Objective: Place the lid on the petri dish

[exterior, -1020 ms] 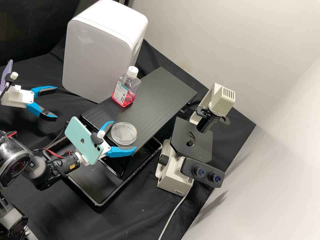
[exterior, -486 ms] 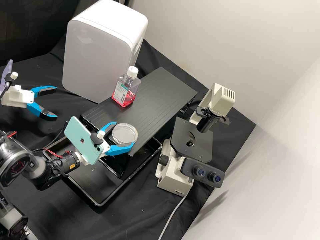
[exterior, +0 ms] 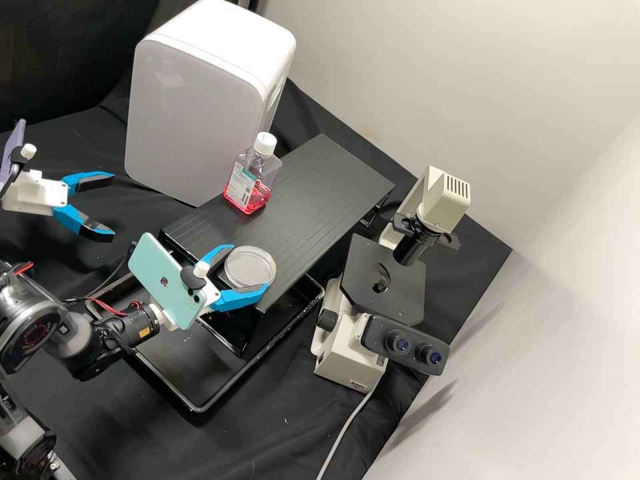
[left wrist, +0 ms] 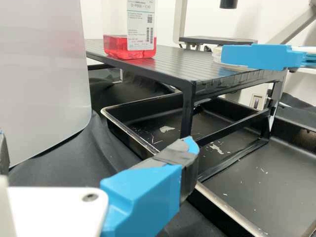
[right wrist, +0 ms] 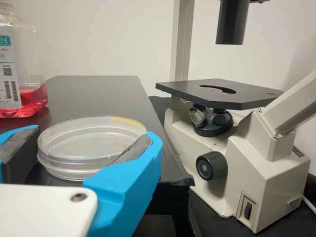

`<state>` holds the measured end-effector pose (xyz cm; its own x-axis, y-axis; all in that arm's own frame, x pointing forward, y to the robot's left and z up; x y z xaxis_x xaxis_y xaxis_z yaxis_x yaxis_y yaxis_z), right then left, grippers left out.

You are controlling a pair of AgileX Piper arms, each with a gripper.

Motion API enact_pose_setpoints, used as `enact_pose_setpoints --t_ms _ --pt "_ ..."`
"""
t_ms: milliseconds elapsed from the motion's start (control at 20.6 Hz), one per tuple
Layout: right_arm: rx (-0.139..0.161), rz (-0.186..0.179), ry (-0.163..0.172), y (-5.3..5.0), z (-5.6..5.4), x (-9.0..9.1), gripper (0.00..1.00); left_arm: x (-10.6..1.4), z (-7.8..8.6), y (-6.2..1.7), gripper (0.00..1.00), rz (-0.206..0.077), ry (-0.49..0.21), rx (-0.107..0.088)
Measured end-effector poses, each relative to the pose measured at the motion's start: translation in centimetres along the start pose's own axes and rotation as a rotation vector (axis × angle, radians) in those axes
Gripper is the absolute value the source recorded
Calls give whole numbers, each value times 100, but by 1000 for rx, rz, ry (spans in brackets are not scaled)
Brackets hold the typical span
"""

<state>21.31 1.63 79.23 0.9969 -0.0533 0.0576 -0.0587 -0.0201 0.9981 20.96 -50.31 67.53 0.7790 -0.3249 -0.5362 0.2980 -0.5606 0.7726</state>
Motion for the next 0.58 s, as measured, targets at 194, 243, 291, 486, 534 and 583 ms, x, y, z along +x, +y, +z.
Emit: enact_pose_setpoints --t_ms 194,243,291,486,534,583 --pt "1 -2 9 -8 -22 17 0 0 0 0 100 0 0 0" --pt "1 -2 10 -12 -26 41 0 0 0 0 100 0 0 0" --pt "2 0 11 -14 -31 63 0 0 0 0 100 0 0 0" --pt "2 1 16 -33 -49 167 0 0 0 0 100 0 0 0" --pt "2 0 16 -36 -50 182 0 0 0 0 100 0 0 0" --pt "1 -1 14 -44 -46 196 0 0 0 0 100 0 0 0"
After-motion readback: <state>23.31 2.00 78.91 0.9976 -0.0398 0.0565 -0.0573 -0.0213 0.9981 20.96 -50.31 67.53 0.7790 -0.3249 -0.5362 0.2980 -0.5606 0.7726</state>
